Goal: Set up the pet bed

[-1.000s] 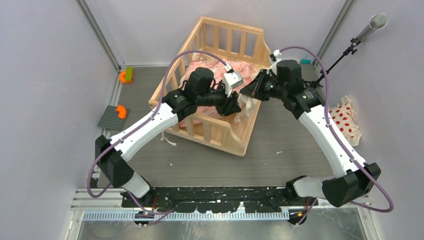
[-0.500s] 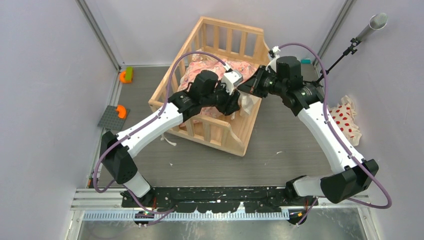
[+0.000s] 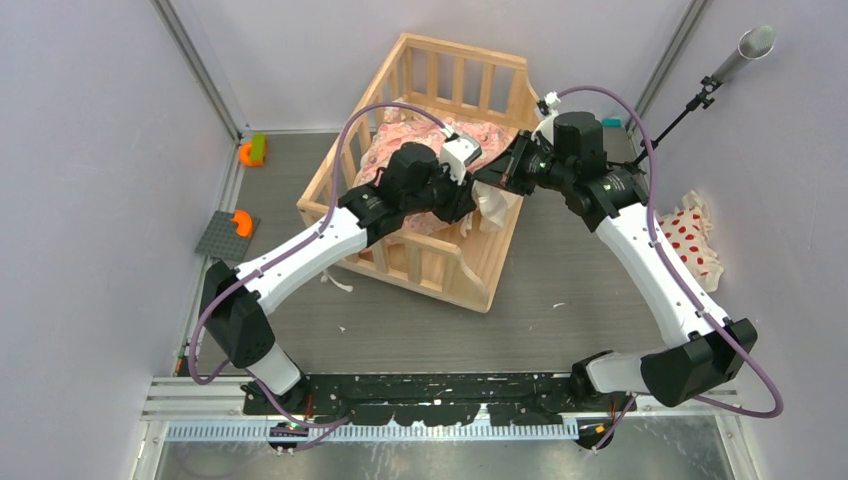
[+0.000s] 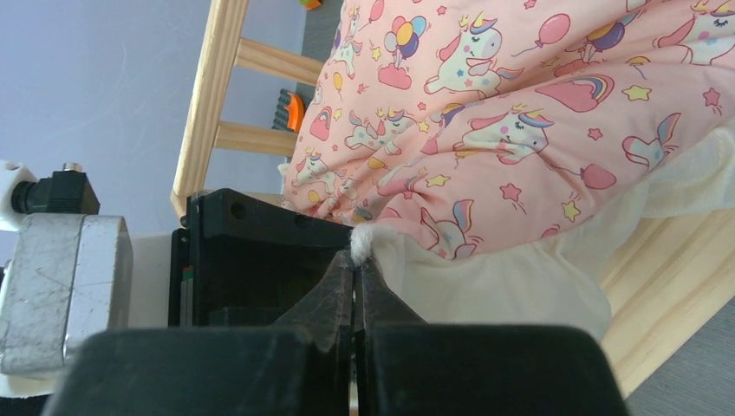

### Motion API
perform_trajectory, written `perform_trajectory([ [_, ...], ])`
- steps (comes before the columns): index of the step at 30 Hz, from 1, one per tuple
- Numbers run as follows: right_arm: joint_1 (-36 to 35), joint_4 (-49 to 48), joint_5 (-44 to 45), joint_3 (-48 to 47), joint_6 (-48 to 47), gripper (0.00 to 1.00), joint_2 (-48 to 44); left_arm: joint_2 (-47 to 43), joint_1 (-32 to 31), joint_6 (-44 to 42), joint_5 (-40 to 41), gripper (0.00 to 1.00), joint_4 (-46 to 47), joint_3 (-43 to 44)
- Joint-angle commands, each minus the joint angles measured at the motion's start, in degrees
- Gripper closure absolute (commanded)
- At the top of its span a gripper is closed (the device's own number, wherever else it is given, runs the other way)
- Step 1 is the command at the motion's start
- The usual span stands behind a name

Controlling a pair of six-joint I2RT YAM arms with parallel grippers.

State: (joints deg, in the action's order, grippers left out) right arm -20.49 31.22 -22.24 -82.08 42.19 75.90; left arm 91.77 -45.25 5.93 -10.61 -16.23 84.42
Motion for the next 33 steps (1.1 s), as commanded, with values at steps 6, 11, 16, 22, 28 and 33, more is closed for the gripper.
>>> perform_trajectory([
  [6,0.64,-1.07,0.70,0.34,-2.10,0.95,-2.31,-0.27,-0.01,0.91,-0.89,1.00,6.20,-0.30],
  [11,0.65,4.40,9.76,0.57,-8.16,0.72,-4.79,-1.07,0.07,-0.05,-4.50,1.00,4.23,0.38],
  [16,0.71,9.24,20.79,3.15,-14.33,0.53,-10.52,0.20,0.16,-1.98,-13.71,1.00,-4.78,5.58],
  [22,0.69,10.37,19.38,6.37,-18.40,0.46,-18.29,1.18,0.10,-1.98,-21.69,1.00,-12.06,10.24],
  [28,0.65,2.42,-0.87,15.82,-22.13,0.64,-27.90,1.07,0.73,-2.18,-24.74,1.00,-16.33,13.59],
  [33,0.66,-5.31,-9.85,23.43,-18.74,0.68,-30.76,2.51,0.78,-2.12,-26.49,1.00,-20.63,16.88],
])
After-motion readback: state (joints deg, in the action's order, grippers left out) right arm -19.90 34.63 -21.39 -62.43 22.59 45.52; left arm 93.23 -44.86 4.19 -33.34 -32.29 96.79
